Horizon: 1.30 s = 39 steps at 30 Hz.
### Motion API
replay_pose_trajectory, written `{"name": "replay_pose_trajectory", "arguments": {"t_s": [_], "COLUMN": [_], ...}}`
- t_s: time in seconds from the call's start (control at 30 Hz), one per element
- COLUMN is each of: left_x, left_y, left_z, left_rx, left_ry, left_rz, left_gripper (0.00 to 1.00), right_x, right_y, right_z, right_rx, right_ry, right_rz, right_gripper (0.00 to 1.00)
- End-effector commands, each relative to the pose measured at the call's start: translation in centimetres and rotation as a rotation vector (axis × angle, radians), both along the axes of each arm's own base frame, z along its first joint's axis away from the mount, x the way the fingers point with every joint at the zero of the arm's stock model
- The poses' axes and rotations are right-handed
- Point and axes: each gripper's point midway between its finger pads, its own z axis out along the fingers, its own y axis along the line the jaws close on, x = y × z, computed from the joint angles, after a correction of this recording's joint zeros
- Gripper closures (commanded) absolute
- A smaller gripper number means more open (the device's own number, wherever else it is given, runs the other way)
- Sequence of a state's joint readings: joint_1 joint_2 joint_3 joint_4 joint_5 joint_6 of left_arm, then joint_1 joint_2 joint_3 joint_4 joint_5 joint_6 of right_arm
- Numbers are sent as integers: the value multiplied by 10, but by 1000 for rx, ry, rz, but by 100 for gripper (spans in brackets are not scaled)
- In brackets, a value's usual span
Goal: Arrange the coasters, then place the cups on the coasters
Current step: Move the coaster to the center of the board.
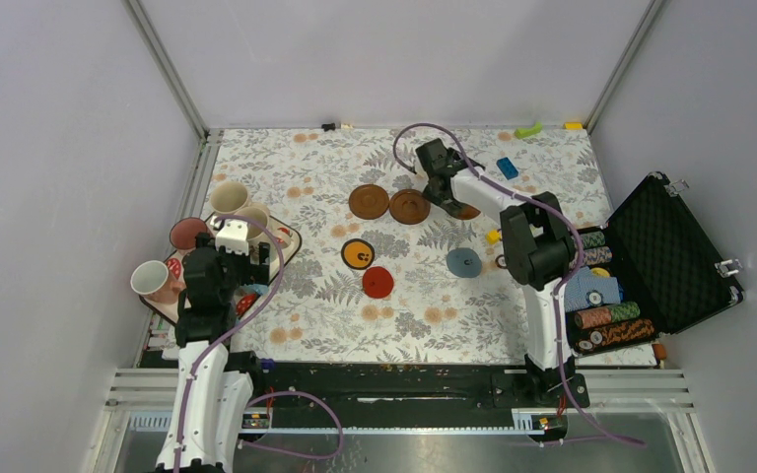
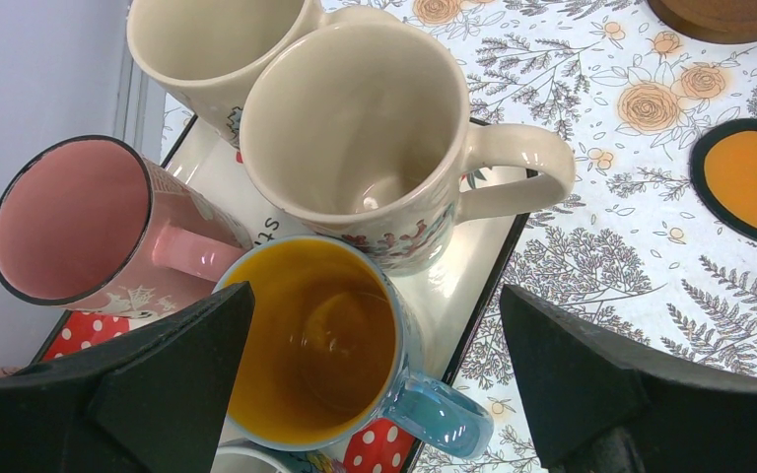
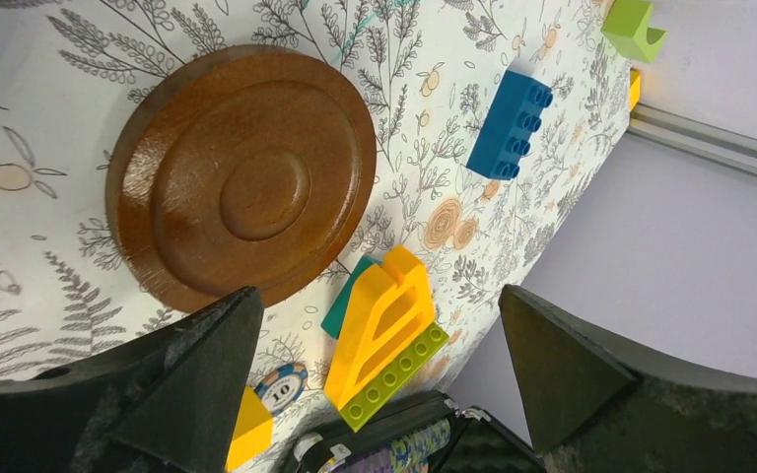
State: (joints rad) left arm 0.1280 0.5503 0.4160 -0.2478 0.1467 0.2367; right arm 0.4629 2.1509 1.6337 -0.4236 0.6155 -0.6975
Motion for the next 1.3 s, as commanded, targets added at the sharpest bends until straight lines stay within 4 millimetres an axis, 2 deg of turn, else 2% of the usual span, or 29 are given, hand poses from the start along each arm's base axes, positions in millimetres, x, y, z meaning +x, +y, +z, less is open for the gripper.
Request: {"name": "replay_pose_trajectory", "arguments": {"t_s": [0.0, 0.1, 0.23, 0.33, 0.47, 0.57, 0.73, 0.87, 1.13, 1.2, 1.27], "left_x": [3, 3, 3, 3, 3, 4, 3, 3, 4, 4, 4], "left_y": [-1, -1, -2, -1, -1, -1, -2, -2, 0, 0, -1], "left_z": [11, 11, 10, 10, 9, 8, 8, 8, 8, 8, 7], "left_rx": [6, 4, 4, 6, 7, 6, 5, 5, 8, 7, 5], "left_ry": [-43, -44, -41, -39, -39, -34, -31, -32, -36, -35, -32], "left_rz": [-13, -14, -19, -14, -14, -15, -22, -21, -6, -8, -12], "left_gripper": [1, 1, 1, 1, 1, 1, 1, 1, 1, 1, 1], "right_x": [-5, -7, -9, -13, -16, -23, -24, -26, -3, -3, -11], "right_y": [39, 75, 133, 167, 194, 195, 178, 166, 158, 158, 163], "right_z": [50, 71, 95, 90, 67, 38, -10, -32, -34, -29, -21], "right_rx": [124, 174, 243, 225, 186, 95, -42, -110, -194, -189, -128], "right_ry": [-63, -87, -123, -111, -57, 1, 27, 24, -60, -61, -35], "right_rz": [31, 84, 164, 221, 254, 268, 275, 280, 254, 255, 263], "right_gripper": [2, 2, 2, 2, 2, 2, 2, 2, 2, 2, 2]}}
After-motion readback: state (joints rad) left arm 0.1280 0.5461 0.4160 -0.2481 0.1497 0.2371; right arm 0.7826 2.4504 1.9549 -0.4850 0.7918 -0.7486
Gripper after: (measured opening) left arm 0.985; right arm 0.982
